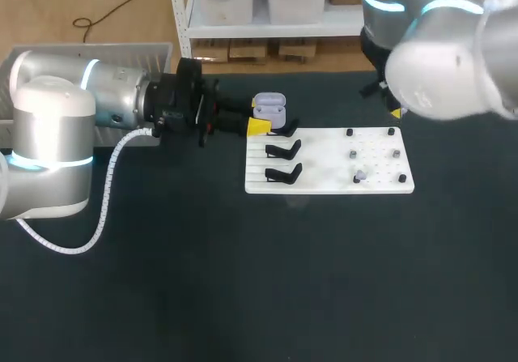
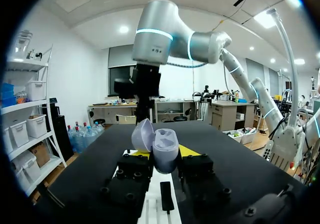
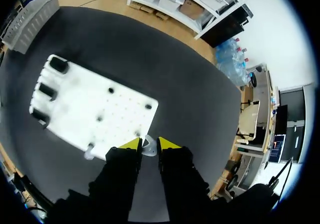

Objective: Pick up each earbud case from the left stands, insert the matching earbuds, close the lid, and place the case in the box.

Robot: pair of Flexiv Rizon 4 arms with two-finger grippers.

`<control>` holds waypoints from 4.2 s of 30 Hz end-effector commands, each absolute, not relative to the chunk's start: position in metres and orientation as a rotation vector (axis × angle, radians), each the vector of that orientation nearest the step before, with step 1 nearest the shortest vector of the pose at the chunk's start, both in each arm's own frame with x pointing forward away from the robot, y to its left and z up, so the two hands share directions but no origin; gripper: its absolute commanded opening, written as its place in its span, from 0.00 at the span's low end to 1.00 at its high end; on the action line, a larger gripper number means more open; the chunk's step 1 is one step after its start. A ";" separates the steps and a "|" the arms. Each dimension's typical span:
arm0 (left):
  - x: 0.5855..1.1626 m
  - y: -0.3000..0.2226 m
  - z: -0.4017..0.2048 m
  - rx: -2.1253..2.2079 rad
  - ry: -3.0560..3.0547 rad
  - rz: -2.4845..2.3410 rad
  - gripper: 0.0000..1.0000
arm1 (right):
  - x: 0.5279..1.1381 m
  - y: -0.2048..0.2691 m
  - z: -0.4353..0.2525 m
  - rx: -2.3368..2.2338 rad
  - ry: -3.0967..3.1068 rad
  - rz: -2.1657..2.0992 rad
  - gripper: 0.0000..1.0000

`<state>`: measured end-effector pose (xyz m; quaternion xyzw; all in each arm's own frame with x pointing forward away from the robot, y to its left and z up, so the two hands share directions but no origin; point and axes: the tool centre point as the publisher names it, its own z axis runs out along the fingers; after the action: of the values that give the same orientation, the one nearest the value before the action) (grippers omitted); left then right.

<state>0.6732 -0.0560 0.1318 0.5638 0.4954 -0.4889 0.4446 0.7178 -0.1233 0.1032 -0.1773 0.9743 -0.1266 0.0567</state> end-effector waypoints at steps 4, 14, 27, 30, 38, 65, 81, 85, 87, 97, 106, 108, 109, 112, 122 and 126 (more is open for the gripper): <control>0.674 -0.056 0.132 1.398 1.228 -1.212 0.00 | 0.683 -0.098 0.155 -0.486 2.969 -0.384 0.00; 0.674 -0.056 0.132 1.398 1.228 -1.212 0.00 | 0.662 -0.085 0.171 -0.453 2.934 -0.258 0.00; 0.674 -0.056 0.132 1.398 1.228 -1.212 0.00 | 0.662 -0.085 0.171 -0.453 2.934 -0.258 0.00; 0.674 -0.056 0.132 1.398 1.228 -1.212 0.00 | 0.662 -0.085 0.171 -0.453 2.934 -0.258 0.00; 0.674 -0.056 0.132 1.398 1.228 -1.212 0.00 | 0.648 -0.042 0.214 -0.457 2.909 -0.437 0.00; 0.674 -0.056 0.132 1.398 1.228 -1.212 0.00 | 0.630 0.015 0.229 -0.137 3.128 -0.350 0.00; 0.674 -0.056 0.132 1.398 1.228 -1.212 0.00 | 0.641 0.045 0.237 0.253 3.166 -0.571 0.00; 0.674 -0.056 0.132 1.398 1.228 -1.212 0.00 | 0.646 0.046 0.238 0.475 3.173 -0.515 0.00; 0.674 -0.056 0.132 1.398 1.228 -1.212 0.00 | 0.647 0.045 0.237 0.558 3.180 -0.491 0.00; 0.674 -0.056 0.132 1.398 1.228 -1.212 0.00 | 0.648 0.041 0.234 0.659 3.194 -0.404 0.00; 0.674 -0.056 0.132 1.398 1.228 -1.212 0.00 | 0.648 0.041 0.234 0.659 3.194 -0.404 0.00; 0.674 -0.056 0.132 1.398 1.228 -1.212 0.00 | 0.647 0.049 0.238 0.645 3.169 -0.378 0.00; 0.674 -0.056 0.132 1.398 1.228 -1.212 0.00 | 0.646 0.052 0.240 0.641 3.156 -0.359 0.00; 0.674 -0.056 0.132 1.398 1.228 -1.212 0.00 | 0.644 0.058 0.243 0.616 3.135 -0.324 0.00; 0.670 -0.069 0.131 1.387 1.200 -1.207 0.00 | 0.629 0.065 0.242 0.582 3.087 -0.278 0.00; 0.668 -0.075 0.130 1.393 1.190 -1.209 0.00 | 0.622 0.066 0.238 0.585 3.048 -0.259 0.00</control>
<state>0.6686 -0.0701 0.1321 0.5658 0.4824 -0.4912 0.4537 0.6375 0.0729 0.2450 0.1906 0.9754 -0.1025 -0.0420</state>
